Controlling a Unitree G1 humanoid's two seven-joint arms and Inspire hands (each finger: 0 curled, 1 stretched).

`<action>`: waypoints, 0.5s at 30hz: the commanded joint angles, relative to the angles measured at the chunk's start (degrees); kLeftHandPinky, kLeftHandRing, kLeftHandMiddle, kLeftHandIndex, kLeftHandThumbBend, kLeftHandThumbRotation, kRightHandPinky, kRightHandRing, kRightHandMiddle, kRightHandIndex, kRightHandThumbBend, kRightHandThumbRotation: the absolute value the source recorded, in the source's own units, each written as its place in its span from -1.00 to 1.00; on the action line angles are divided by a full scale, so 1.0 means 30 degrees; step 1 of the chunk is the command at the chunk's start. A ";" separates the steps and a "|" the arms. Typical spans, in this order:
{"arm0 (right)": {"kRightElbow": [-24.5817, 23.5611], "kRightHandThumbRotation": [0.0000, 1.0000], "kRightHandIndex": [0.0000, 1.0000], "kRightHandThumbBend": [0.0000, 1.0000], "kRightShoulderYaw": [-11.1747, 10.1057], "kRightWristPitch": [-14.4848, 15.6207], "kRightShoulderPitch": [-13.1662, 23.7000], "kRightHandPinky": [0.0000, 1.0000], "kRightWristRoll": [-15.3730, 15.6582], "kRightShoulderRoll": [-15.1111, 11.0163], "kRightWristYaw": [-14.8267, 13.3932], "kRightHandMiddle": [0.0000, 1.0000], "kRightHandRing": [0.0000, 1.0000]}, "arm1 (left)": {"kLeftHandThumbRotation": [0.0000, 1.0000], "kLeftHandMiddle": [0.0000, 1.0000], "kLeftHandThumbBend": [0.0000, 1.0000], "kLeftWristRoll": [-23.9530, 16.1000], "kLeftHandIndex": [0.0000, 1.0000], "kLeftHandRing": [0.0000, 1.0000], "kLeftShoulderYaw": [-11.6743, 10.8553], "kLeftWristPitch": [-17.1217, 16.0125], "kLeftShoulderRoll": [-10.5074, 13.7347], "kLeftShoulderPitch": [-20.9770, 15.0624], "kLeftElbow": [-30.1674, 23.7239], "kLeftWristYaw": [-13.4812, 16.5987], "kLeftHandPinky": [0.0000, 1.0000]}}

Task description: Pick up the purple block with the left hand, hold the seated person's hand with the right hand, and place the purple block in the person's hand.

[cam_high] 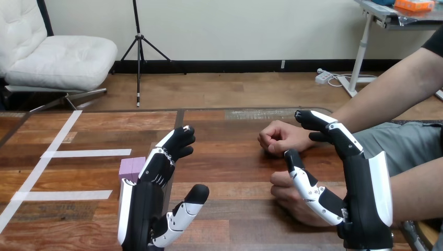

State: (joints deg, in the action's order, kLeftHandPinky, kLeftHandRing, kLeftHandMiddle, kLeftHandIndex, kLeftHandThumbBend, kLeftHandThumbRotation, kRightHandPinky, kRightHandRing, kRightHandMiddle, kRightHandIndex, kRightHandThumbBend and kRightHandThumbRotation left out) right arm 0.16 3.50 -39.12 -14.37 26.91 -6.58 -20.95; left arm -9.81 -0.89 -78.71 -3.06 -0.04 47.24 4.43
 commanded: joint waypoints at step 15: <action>-0.0844 -0.23 0.47 -0.25 -0.0231 0.0086 0.0620 0.41 -0.0118 0.0196 -0.0025 0.51 0.51 | 0.24 0.65 0.45 -0.0265 0.62 0.61 -0.0044 -0.0083 -0.0023 -0.0756 -0.0702 0.0330 0.52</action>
State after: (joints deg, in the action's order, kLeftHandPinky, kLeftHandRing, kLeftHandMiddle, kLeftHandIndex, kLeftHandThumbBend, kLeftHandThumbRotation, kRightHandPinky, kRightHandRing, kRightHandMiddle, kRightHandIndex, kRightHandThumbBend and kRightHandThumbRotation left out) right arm 0.16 3.50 -39.10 -14.37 26.91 -6.55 -20.95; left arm -10.77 -1.06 -78.71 -3.07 -0.04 47.24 5.37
